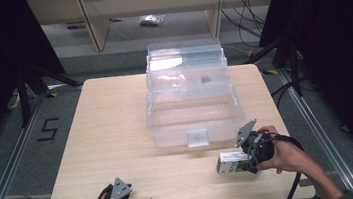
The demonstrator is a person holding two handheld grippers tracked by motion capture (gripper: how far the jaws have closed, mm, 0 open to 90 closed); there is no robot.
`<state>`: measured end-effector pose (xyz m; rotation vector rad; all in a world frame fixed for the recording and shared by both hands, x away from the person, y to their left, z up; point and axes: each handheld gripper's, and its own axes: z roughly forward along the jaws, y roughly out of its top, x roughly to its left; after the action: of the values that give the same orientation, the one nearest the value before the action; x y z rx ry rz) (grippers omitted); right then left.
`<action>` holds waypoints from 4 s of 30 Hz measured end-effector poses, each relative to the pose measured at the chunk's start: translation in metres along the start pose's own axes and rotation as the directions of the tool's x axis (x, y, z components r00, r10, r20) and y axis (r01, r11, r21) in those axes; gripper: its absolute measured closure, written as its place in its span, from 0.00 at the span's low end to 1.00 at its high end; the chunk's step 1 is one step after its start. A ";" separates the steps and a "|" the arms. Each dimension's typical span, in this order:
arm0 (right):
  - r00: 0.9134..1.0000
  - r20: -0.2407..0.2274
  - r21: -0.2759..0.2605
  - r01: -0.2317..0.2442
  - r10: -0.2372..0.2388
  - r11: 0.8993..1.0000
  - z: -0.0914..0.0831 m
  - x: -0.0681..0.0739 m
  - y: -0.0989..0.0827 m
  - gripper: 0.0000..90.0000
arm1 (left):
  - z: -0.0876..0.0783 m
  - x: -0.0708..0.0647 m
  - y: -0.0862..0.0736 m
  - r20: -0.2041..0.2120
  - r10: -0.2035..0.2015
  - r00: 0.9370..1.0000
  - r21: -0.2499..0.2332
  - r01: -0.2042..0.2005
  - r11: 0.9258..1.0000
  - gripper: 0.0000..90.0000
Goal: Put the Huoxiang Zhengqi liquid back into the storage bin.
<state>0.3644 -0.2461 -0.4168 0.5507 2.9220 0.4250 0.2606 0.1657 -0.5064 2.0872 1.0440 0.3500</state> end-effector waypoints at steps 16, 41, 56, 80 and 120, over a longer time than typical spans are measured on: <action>0.997 -0.048 0.100 0.070 -0.066 0.992 0.011 -0.003 0.007 0.49 | 0.000 0.000 -0.001 0.006 0.003 1.000 -0.001 -0.003 1.000 0.17; 0.979 -0.076 0.202 0.202 -0.190 0.958 0.003 -0.003 0.025 0.71 | 0.000 0.001 -0.001 0.008 -0.001 1.000 -0.002 0.001 1.000 0.17; 0.970 -0.061 0.121 0.242 -0.236 0.963 -0.038 -0.012 0.040 0.71 | 0.000 0.000 0.000 0.009 -0.007 1.000 -0.005 0.007 1.000 0.17; 0.966 -0.043 0.102 0.257 -0.254 0.961 -0.075 -0.025 0.089 0.71 | 0.001 0.001 0.000 -0.002 -0.007 1.000 -0.012 0.007 1.000 0.17; 0.962 -0.038 0.114 0.272 -0.269 0.956 -0.065 -0.097 0.140 0.71 | -0.001 0.001 -0.001 0.006 -0.012 1.000 -0.014 0.012 1.000 0.17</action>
<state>0.4889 -0.1734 -0.3049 0.1527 2.9972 0.2259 0.2604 0.1674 -0.5066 2.0672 1.0470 0.3441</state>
